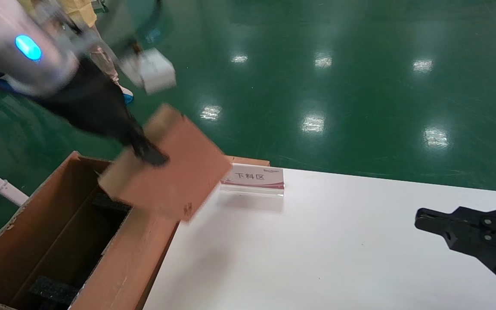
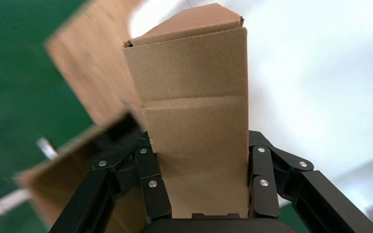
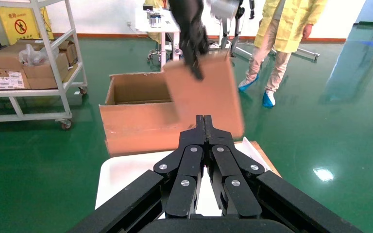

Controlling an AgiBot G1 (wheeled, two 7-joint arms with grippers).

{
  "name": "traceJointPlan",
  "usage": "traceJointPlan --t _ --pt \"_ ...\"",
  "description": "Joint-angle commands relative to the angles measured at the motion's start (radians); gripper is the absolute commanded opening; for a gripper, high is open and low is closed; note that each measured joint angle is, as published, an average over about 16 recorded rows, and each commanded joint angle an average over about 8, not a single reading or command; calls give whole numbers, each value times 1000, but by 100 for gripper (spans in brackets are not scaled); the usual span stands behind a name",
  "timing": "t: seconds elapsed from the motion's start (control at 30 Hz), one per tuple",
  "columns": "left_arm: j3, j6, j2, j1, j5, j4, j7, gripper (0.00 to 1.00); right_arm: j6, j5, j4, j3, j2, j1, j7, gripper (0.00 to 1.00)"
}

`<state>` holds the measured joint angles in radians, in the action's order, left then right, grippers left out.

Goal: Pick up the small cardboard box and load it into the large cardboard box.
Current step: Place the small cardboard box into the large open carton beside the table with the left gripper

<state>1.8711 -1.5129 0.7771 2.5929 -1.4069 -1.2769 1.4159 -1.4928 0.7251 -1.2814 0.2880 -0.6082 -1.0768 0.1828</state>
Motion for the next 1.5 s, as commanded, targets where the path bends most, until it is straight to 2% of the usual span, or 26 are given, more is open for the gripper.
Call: traceJointPlan --t 0.03,0.17,0.3,0.33,0.57,0.6,0.8,1.0,1.2,1.5 --pt "-16 -15 -8 46 -7 14 -17 0 0 0 0 0 0 0 0 0" --pt "-2 -54 -5 126 -60 68 -79 0 0 0 0 0 0 0 0 0" --pt "55 -75 0 189 -97 114 -136 0 0 0 0 1 0 0 0 0" --pt "76 -78 1 201 -99 122 -148 0 0 0 0 1 0 0 0 4" --pt "269 -83 6 245 -59 155 -194 0 0 -1 0 1 0 0 -1 92" --pt "299 -82 7 248 -52 157 -195 0 0 -1 0 1 0 0 -1 100" --pt "446 -74 11 256 -6 168 -186 0 1 -1 0 2 1 0 -1 100" --pt "542 -63 0 236 42 179 -143 0 1 -1 0 2 1 0 -1 100" --pt "591 -40 -12 190 70 196 -103 0 1 -2 0 2 1 -1 -1 100" --pt "608 13 -16 87 93 255 -74 0 1 -2 0 3 1 -1 -1 100"
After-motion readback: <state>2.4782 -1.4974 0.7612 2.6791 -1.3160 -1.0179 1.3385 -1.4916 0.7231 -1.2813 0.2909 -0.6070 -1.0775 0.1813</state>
